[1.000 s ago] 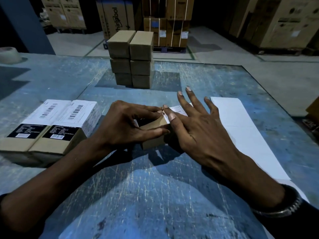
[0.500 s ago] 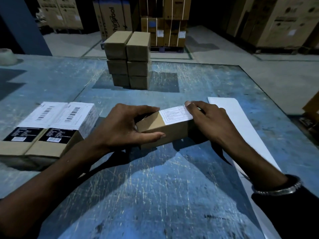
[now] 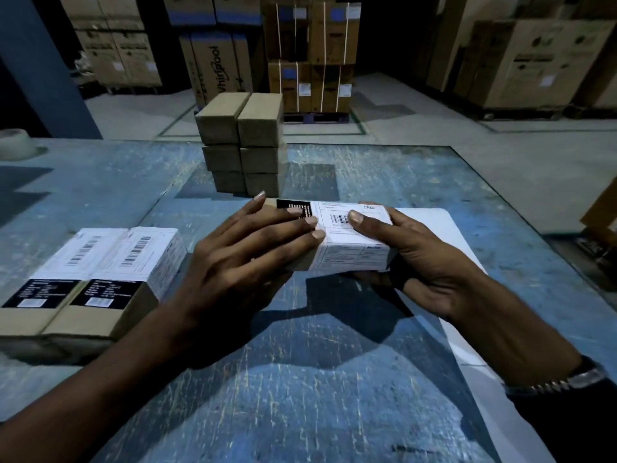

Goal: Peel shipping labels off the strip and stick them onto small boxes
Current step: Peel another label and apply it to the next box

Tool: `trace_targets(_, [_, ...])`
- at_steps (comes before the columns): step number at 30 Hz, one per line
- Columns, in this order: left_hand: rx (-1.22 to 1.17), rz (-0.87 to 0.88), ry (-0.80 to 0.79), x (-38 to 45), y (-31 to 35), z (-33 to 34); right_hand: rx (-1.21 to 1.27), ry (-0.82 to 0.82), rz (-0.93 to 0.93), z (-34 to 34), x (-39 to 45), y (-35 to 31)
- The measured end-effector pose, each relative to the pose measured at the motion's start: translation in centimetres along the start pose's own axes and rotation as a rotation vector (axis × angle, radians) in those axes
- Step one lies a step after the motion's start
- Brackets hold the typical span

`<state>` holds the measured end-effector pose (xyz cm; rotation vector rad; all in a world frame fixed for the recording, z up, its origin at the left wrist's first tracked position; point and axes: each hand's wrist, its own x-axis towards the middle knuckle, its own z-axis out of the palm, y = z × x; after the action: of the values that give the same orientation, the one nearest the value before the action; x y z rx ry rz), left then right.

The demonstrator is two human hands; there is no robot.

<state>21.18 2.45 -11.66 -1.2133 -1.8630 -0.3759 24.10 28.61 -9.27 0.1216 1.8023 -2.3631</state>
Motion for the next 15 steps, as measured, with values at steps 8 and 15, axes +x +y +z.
trace_targets(8, [-0.450, -0.628, 0.030, 0.5, 1.7, 0.5, -0.148, 0.105, -0.453, 1.2, -0.6, 0.7])
trace_targets(15, [-0.539, -0.702, 0.106, 1.5, 2.8, -0.3, -0.300, 0.115, -0.602, 2.7, -1.4, 1.1])
